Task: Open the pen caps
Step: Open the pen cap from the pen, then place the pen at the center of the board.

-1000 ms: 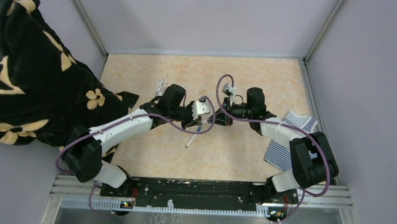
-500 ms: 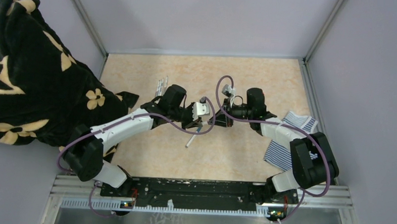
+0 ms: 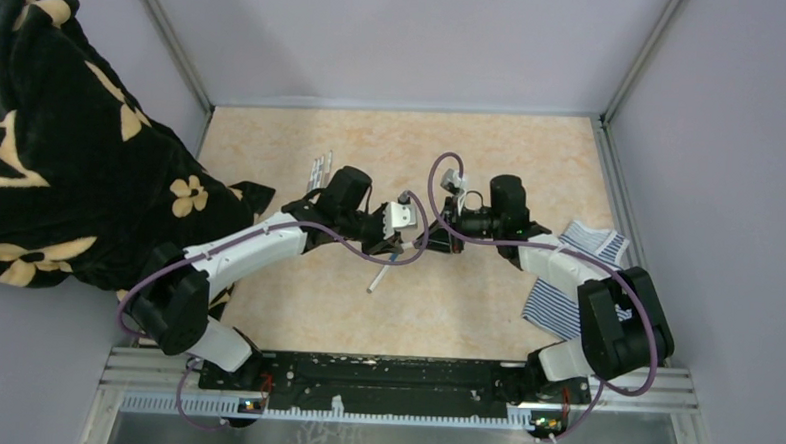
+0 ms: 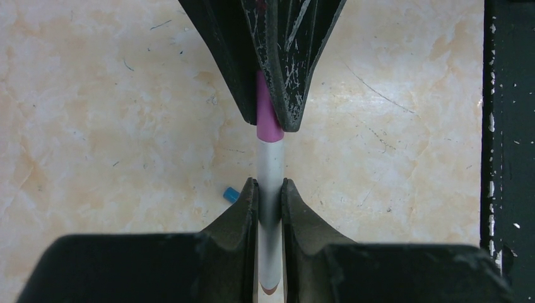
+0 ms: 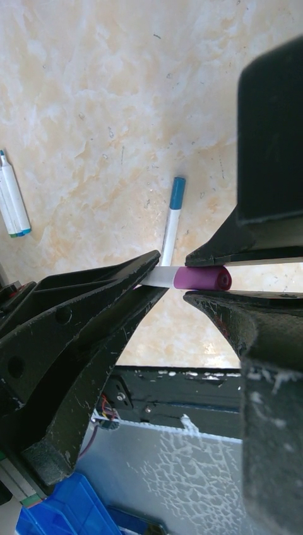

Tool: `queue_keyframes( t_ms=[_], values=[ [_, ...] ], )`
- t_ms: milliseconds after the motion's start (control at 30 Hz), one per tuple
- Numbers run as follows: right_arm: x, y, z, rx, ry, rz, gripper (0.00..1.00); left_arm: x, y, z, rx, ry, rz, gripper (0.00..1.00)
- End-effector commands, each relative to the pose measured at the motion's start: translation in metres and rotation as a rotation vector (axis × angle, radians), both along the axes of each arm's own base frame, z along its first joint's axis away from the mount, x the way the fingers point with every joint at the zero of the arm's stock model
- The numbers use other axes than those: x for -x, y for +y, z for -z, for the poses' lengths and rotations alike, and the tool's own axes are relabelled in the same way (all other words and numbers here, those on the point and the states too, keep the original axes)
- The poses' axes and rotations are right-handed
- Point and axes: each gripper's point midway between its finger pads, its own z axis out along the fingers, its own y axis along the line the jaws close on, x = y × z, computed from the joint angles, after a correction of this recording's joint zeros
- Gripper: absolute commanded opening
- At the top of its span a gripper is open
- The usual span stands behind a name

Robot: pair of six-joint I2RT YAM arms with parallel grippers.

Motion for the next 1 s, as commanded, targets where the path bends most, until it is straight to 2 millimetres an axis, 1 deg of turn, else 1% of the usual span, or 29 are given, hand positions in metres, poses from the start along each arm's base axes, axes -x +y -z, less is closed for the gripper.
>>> queue_keyframes(
  t_ms=[0,133,200,400,600,700,833,967],
  values=[
    [-0.011,-0.009,-0.044,-0.066,-0.164,0.004,0.00,0.007,0.061,0.054,-0.264,0.118,-0.142,0.00],
    [-0.017,-0.010,-0.044,-0.066,-0.145,0.029,0.00,-0.019,0.073,0.056,-0.296,0.020,-0.269,0.00],
    [-0.018,-0.011,-0.045,-0.070,-0.136,0.034,0.00,-0.025,0.076,0.057,-0.310,0.001,-0.298,0.00],
    [-0.022,-0.016,-0.051,-0.099,-0.119,0.047,0.00,-0.024,0.077,0.062,-0.327,0.008,-0.296,0.00],
    [-0.022,-0.020,-0.053,-0.111,-0.121,0.043,0.00,-0.021,0.076,0.063,-0.330,0.025,-0.283,0.00],
    [-0.023,-0.021,-0.053,-0.109,-0.122,0.051,0.00,-0.026,0.078,0.060,-0.330,0.020,-0.313,0.00],
    [-0.026,-0.022,-0.051,-0.104,-0.121,0.068,0.00,-0.044,0.087,0.059,-0.328,0.011,-0.414,0.00],
    [-0.028,-0.023,-0.047,-0.091,-0.121,0.086,0.00,-0.063,0.102,0.066,-0.337,0.056,-0.526,0.00]
  ],
)
